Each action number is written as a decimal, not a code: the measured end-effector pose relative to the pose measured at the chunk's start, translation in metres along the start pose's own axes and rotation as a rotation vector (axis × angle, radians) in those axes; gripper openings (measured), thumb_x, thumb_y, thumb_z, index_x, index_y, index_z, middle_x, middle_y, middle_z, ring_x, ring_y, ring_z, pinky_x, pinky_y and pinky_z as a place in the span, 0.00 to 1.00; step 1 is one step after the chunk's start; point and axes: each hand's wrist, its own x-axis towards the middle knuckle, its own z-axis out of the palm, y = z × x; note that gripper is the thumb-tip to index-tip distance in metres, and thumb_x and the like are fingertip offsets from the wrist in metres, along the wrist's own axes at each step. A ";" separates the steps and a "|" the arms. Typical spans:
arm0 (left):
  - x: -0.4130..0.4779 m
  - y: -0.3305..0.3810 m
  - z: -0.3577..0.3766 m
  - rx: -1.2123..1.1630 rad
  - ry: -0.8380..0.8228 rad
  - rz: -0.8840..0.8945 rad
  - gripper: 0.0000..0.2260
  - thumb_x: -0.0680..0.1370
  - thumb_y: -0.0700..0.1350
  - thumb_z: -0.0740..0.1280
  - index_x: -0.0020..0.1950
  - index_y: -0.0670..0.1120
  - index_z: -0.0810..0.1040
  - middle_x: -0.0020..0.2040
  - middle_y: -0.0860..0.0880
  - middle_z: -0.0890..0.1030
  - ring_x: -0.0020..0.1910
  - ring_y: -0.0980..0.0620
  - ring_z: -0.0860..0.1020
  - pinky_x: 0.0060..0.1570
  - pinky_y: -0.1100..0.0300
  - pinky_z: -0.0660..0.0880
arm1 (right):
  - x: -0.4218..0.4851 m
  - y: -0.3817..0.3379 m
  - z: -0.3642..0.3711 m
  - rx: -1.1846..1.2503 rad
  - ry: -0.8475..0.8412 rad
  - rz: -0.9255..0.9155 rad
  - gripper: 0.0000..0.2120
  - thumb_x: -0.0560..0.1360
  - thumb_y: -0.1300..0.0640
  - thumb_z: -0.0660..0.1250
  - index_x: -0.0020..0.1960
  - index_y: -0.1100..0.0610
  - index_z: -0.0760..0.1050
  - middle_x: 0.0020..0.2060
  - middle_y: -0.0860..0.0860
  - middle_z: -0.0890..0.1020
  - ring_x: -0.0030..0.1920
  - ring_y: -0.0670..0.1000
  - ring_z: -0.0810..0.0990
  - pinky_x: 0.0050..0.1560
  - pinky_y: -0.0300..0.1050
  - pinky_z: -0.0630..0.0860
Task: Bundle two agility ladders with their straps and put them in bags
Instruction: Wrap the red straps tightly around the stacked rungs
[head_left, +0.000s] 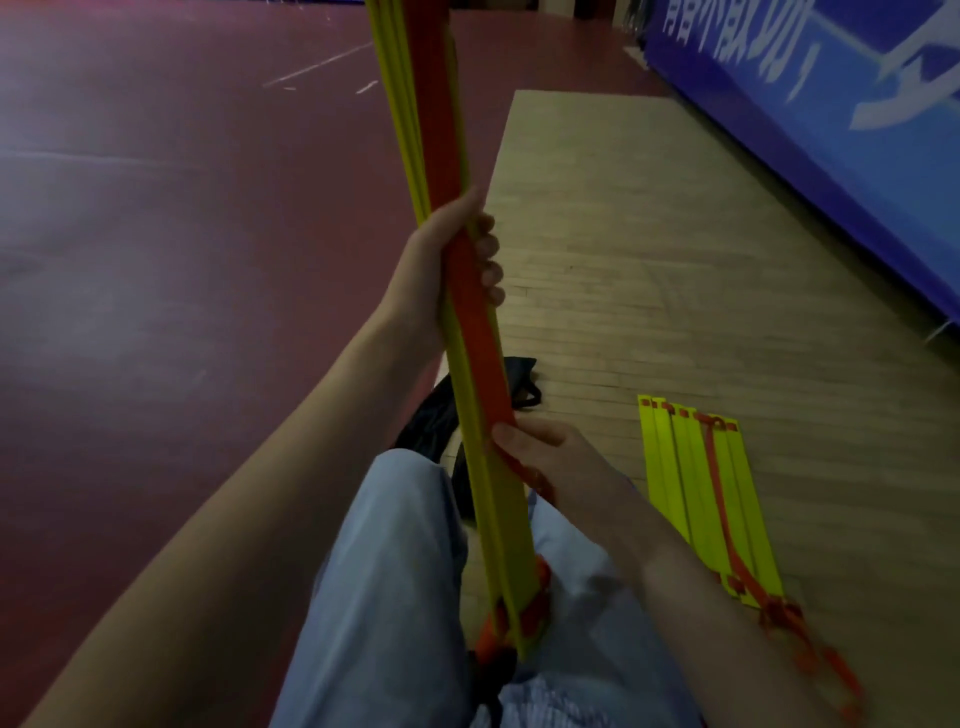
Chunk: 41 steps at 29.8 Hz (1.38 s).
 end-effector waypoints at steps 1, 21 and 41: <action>0.003 0.001 0.001 -0.017 0.006 0.008 0.11 0.78 0.50 0.61 0.40 0.46 0.71 0.29 0.53 0.72 0.26 0.56 0.71 0.28 0.64 0.71 | -0.003 -0.003 0.000 -0.008 -0.038 0.023 0.11 0.67 0.49 0.68 0.42 0.56 0.81 0.40 0.53 0.81 0.40 0.49 0.79 0.43 0.41 0.77; -0.004 -0.063 -0.008 -0.088 0.075 -0.084 0.08 0.75 0.45 0.68 0.51 0.43 0.75 0.40 0.49 0.79 0.37 0.53 0.81 0.39 0.57 0.80 | -0.038 0.015 -0.015 -0.175 0.252 -0.018 0.10 0.78 0.56 0.61 0.40 0.56 0.76 0.25 0.45 0.81 0.28 0.39 0.78 0.31 0.31 0.73; 0.000 -0.085 -0.023 -0.293 0.291 -0.238 0.11 0.79 0.49 0.62 0.42 0.43 0.72 0.30 0.50 0.78 0.29 0.55 0.80 0.32 0.61 0.78 | -0.035 0.006 -0.028 0.047 0.336 -0.158 0.14 0.69 0.49 0.65 0.36 0.61 0.74 0.19 0.51 0.73 0.18 0.44 0.68 0.19 0.33 0.61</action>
